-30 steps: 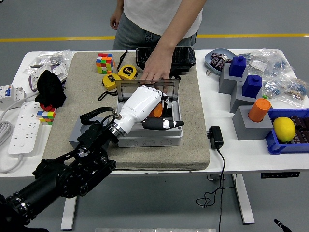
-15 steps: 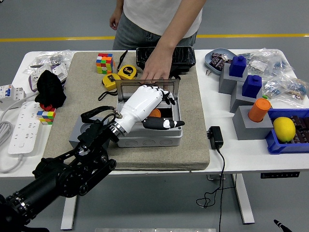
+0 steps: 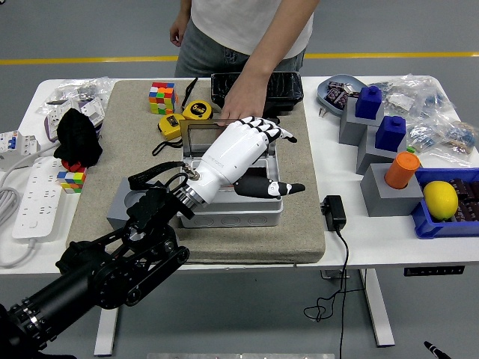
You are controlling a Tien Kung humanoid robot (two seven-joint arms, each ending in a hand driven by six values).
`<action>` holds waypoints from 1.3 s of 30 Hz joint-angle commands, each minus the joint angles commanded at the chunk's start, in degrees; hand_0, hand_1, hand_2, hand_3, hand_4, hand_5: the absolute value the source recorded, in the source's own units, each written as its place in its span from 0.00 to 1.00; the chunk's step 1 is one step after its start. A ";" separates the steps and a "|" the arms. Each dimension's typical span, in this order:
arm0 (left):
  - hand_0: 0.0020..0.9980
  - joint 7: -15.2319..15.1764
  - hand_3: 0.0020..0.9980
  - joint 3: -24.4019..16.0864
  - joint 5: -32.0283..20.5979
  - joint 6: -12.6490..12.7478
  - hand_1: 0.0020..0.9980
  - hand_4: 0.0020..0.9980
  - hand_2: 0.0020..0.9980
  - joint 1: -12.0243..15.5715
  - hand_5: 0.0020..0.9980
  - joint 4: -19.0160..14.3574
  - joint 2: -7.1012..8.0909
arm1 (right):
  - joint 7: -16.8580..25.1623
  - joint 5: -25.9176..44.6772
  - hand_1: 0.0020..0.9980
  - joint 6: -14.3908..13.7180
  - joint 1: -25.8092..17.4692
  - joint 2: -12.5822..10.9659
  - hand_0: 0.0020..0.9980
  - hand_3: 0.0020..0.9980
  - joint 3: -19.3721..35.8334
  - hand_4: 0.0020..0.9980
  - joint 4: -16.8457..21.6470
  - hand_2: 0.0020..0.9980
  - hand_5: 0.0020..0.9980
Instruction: Fetch the battery,place it into the box,close the lid of the box
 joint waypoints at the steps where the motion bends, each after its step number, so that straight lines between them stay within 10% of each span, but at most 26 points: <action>1: 0.70 0.04 0.70 -0.06 0.11 0.08 0.76 1.00 0.72 0.00 0.89 -0.60 0.00 | 0.01 0.02 0.72 0.00 0.01 0.00 0.81 0.73 0.00 1.00 0.00 0.72 0.96; 10: 0.69 1.38 0.70 -2.46 2.28 1.37 0.75 1.00 0.71 -0.75 0.90 -5.56 0.29 | 0.00 0.01 0.72 0.03 -0.04 0.07 0.81 0.73 0.02 1.00 0.00 0.72 0.95; 15: 0.79 7.17 0.76 -5.22 5.47 -0.84 0.84 1.00 0.78 -1.95 1.00 -7.22 0.59 | 0.02 -0.02 0.72 0.05 -0.06 0.08 0.81 0.73 0.04 1.00 0.00 0.72 0.95; 28: 0.96 34.82 0.79 -8.61 5.84 -23.97 0.94 1.00 0.84 -3.38 1.00 -14.69 1.49 | -0.04 -0.17 0.72 0.04 0.03 0.16 0.81 0.73 0.45 1.00 0.00 0.72 0.95; 35: 0.97 42.89 0.80 -7.78 5.84 -35.81 0.94 1.00 0.83 -3.56 1.00 -16.95 2.04 | -0.06 -0.20 0.72 0.02 0.02 0.17 0.81 0.73 0.59 1.00 0.00 0.72 0.95; 39: 0.96 43.85 0.79 -7.40 5.84 -37.15 0.91 1.00 0.81 -3.51 1.00 -17.90 2.25 | -0.12 -0.29 0.72 0.00 -0.08 0.17 0.81 0.73 0.70 1.00 0.00 0.72 0.94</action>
